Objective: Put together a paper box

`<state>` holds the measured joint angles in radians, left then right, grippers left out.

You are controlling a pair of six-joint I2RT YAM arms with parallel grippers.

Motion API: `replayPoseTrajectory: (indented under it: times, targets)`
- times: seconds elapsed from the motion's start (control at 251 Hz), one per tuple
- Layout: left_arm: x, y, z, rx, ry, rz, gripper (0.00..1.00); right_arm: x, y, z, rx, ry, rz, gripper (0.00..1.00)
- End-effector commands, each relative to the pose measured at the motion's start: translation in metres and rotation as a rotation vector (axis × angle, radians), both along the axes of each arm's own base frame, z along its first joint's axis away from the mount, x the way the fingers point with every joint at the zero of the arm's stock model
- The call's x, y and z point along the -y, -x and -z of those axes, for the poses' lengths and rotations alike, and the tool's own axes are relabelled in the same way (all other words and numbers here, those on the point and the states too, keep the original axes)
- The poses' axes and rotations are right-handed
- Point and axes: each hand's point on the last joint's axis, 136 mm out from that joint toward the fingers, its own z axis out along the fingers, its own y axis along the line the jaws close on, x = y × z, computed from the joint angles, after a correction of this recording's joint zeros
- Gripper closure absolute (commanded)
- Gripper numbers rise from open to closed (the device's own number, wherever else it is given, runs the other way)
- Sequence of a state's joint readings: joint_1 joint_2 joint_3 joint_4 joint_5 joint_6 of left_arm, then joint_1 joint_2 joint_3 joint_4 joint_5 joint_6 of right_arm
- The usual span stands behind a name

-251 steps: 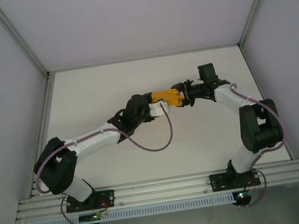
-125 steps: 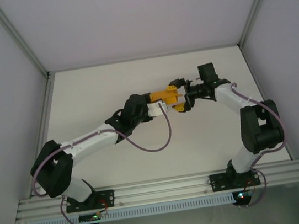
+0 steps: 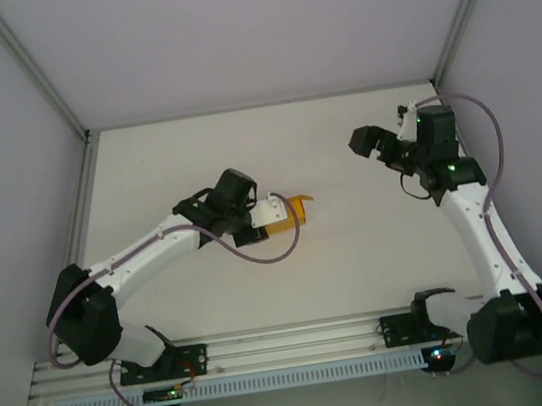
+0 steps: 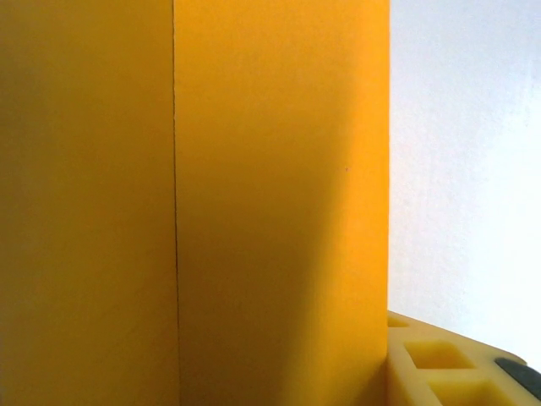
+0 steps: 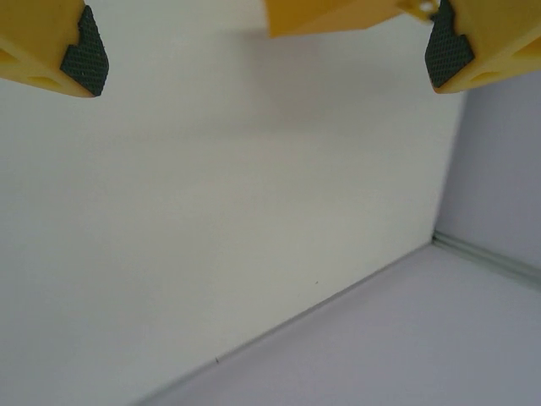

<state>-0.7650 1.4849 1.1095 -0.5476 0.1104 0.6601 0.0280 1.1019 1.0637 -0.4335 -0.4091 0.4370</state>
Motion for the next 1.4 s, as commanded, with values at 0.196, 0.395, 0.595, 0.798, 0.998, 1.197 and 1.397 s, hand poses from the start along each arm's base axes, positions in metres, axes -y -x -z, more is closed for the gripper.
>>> replayPoseTrajectory:
  times: [0.196, 0.395, 0.595, 0.798, 0.998, 1.197, 1.397]
  targets:
    - [-0.018, 0.032, 0.037, -0.310, -0.066, 0.001, 0.60, 0.007, 0.009, -0.014, 0.261, 0.295, -0.186, 0.01]
    - [-0.020, 0.020, 0.043, -0.370, -0.047, -0.019, 0.60, -0.031, 0.028, -0.007, 0.363, 0.403, -0.459, 0.01]
    - [-0.017, 0.005, 0.047, -0.340, -0.068, 0.012, 0.60, -0.081, 0.045, 0.055, 0.175, 0.639, -0.751, 0.01]
    - [-0.008, -0.014, 0.047, -0.318, -0.072, 0.031, 0.60, -0.112, 0.024, 0.092, 0.039, 0.684, -0.875, 0.10]
    - [-0.003, -0.018, 0.050, -0.338, -0.082, 0.043, 0.59, -0.138, 0.018, 0.112, -0.035, 0.657, -0.991, 0.26]
    - [-0.002, -0.020, 0.050, -0.324, -0.080, 0.048, 0.59, -0.147, 0.013, 0.123, -0.097, 0.654, -1.040, 0.57]
    - [-0.001, -0.024, 0.048, -0.311, -0.067, 0.035, 0.59, -0.151, 0.021, 0.131, -0.154, 0.644, -1.083, 0.80]
